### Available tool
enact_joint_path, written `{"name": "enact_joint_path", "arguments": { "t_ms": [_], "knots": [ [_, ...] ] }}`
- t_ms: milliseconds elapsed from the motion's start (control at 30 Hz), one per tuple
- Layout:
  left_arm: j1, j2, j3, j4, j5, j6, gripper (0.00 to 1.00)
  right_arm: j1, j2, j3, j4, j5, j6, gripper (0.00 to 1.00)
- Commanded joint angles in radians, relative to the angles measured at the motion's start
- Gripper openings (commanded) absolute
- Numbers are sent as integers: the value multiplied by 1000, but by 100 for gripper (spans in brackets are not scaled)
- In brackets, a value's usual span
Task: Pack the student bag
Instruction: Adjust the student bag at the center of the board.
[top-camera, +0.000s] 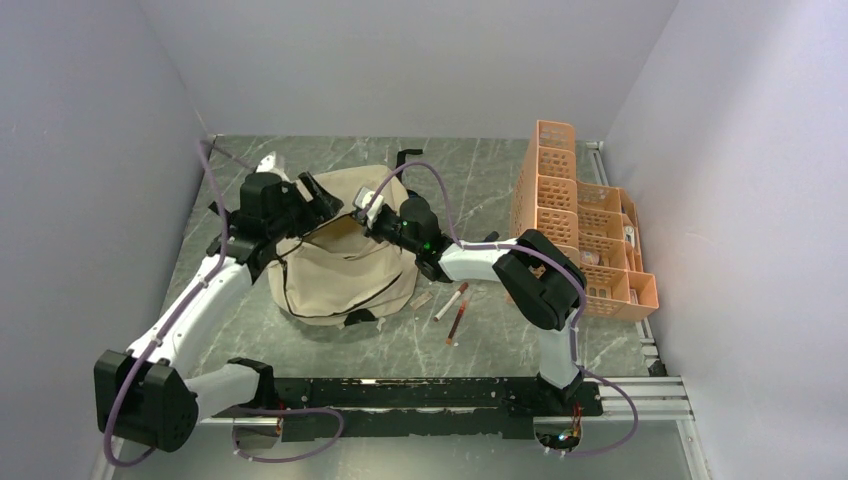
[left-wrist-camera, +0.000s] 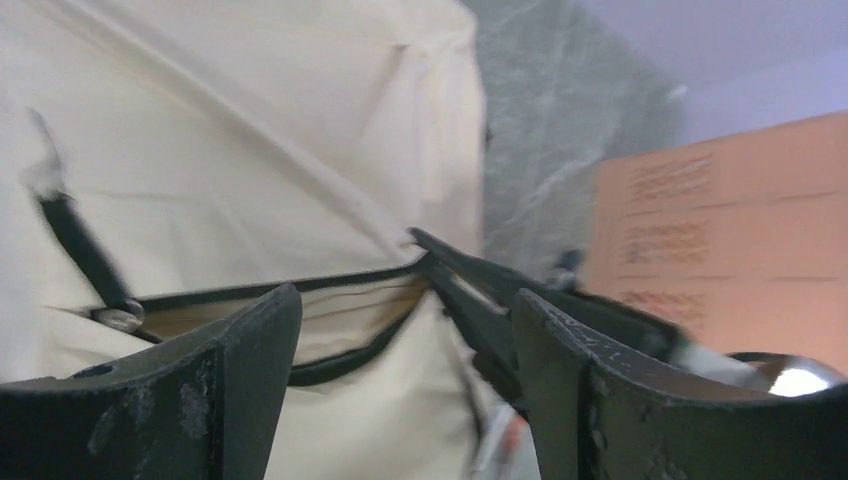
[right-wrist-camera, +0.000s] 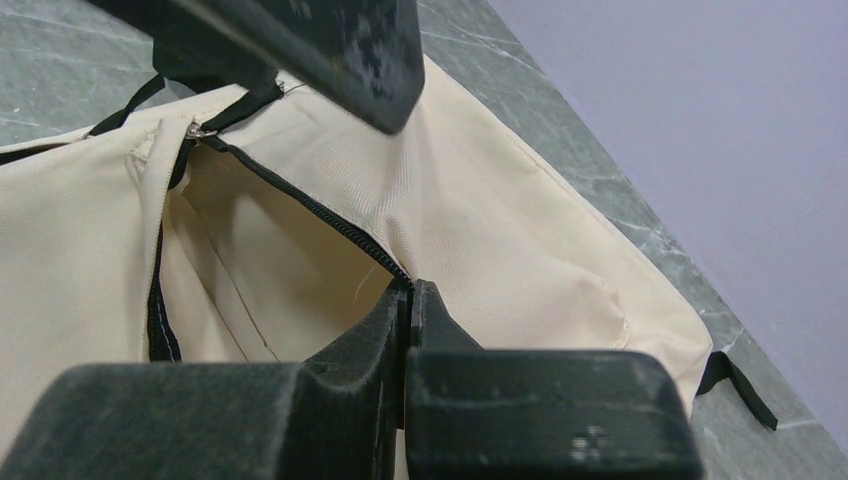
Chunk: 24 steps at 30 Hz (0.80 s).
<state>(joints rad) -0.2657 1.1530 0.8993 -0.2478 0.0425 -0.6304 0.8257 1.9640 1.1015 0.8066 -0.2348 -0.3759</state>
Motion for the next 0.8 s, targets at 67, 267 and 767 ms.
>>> {"name": "enact_joint_path", "arguments": {
  "t_ms": [67, 267, 767],
  "knots": [
    [7, -100, -204, 302, 138, -648, 81, 1, -46, -3, 61, 12, 19, 0],
    [-18, -51, -250, 401, 115, -808, 81, 1, -47, -3, 58, 8, 20, 0],
    [-27, 87, -236, 484, 3, -822, 63, 3, -57, -5, 43, -4, 14, 0]
  ]
}}
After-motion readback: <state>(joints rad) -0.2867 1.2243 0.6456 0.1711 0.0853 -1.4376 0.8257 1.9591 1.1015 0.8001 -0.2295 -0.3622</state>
